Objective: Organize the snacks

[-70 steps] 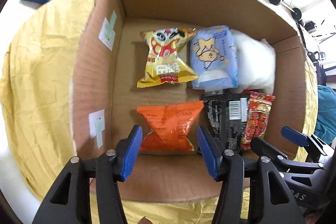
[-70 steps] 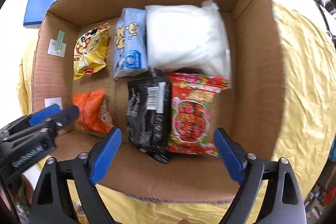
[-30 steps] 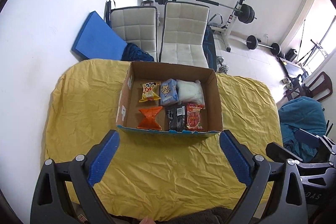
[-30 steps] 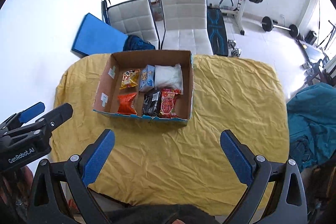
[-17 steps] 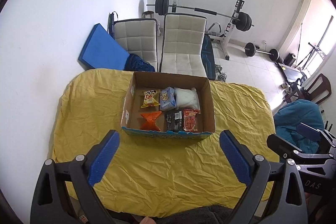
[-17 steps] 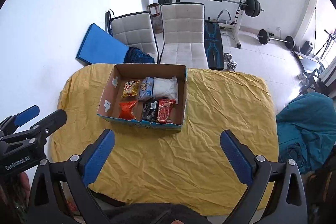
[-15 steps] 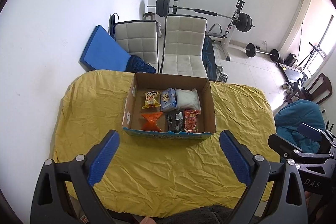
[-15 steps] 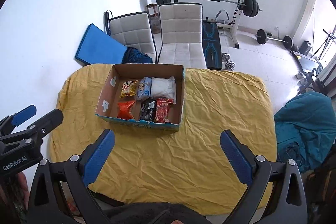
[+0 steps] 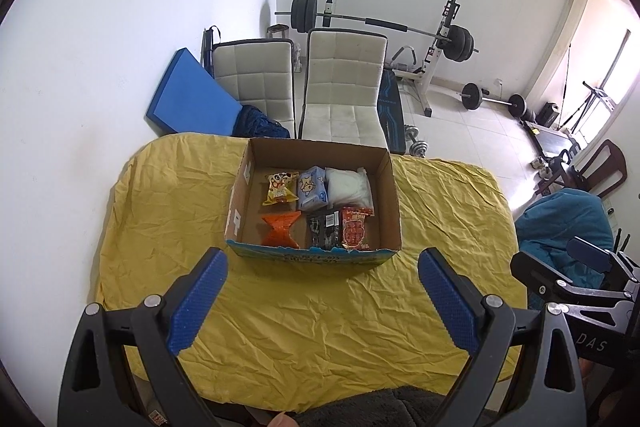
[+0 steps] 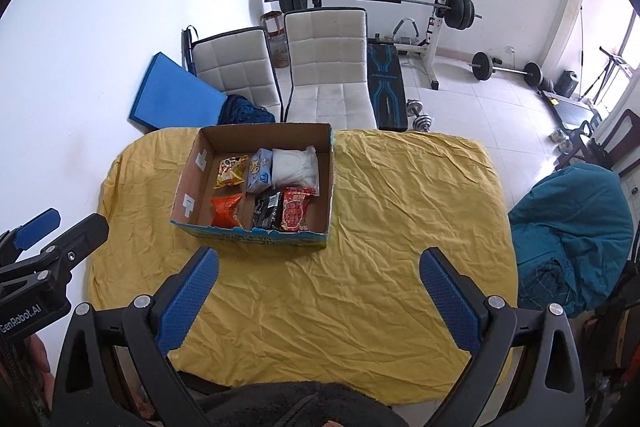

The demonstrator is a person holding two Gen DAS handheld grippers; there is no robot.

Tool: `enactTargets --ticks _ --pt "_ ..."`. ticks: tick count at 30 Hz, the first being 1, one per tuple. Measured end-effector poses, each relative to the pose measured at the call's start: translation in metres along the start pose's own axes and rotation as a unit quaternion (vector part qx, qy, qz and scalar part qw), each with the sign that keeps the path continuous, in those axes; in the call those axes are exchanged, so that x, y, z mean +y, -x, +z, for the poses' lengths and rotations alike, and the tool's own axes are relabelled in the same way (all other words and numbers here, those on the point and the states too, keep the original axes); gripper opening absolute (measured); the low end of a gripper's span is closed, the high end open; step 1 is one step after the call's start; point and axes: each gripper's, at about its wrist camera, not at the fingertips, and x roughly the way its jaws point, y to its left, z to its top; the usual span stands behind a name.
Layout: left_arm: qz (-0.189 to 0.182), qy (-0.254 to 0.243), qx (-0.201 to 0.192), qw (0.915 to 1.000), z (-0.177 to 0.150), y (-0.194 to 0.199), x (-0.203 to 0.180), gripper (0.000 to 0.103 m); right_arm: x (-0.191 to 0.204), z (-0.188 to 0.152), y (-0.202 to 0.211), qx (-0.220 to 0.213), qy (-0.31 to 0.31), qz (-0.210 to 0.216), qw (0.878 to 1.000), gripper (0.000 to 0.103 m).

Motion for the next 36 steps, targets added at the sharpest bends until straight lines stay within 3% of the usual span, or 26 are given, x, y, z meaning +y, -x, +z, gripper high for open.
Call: enactTargets --ticks 36 --pt "-0.008 -0.015 0.001 0.9999 0.008 -0.004 -0.004 0.098 -0.020 0.000 0.011 -0.027 -0.041 -0.031 0.998 0.102"
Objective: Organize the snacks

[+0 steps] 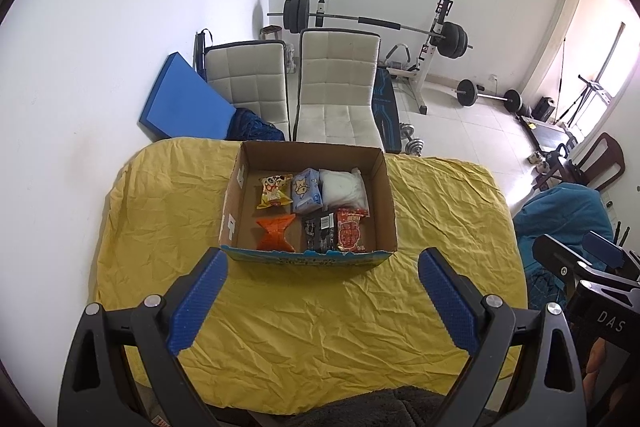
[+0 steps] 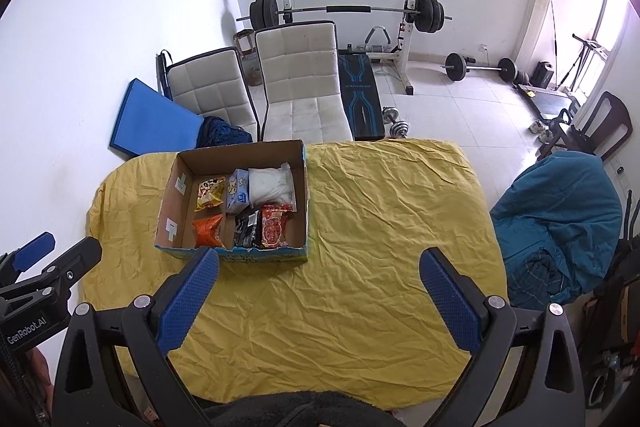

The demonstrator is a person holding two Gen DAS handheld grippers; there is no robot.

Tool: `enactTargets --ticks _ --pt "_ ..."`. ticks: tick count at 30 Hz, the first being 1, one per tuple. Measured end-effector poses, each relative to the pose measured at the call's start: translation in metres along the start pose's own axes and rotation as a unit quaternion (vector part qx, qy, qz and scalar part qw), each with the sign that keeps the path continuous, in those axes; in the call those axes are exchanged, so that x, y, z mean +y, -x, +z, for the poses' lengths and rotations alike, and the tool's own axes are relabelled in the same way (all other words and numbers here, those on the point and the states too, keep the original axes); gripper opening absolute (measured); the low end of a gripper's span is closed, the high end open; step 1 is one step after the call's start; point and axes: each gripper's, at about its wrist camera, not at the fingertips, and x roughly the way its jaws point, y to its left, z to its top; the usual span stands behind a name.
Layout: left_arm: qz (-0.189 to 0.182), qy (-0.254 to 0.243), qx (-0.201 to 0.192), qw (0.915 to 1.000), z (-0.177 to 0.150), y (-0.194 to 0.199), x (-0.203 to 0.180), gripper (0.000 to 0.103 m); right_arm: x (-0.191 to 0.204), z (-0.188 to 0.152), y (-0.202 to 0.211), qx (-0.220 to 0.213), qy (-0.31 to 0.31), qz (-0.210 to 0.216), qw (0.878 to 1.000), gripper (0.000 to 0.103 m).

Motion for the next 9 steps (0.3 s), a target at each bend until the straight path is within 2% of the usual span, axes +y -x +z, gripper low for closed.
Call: enactTargets --ticks 3,9 --pt "-0.005 -0.001 -0.011 0.9999 0.0012 0.0028 0.0000 0.098 -0.0004 0.0013 0.0003 0.000 -0.001 -0.002 1.000 0.102" --pt "-0.001 -0.005 -0.008 1.0000 0.0035 0.0004 -0.0010 0.098 0.0013 0.0049 0.0019 -0.003 -0.002 -0.003 1.000 0.102"
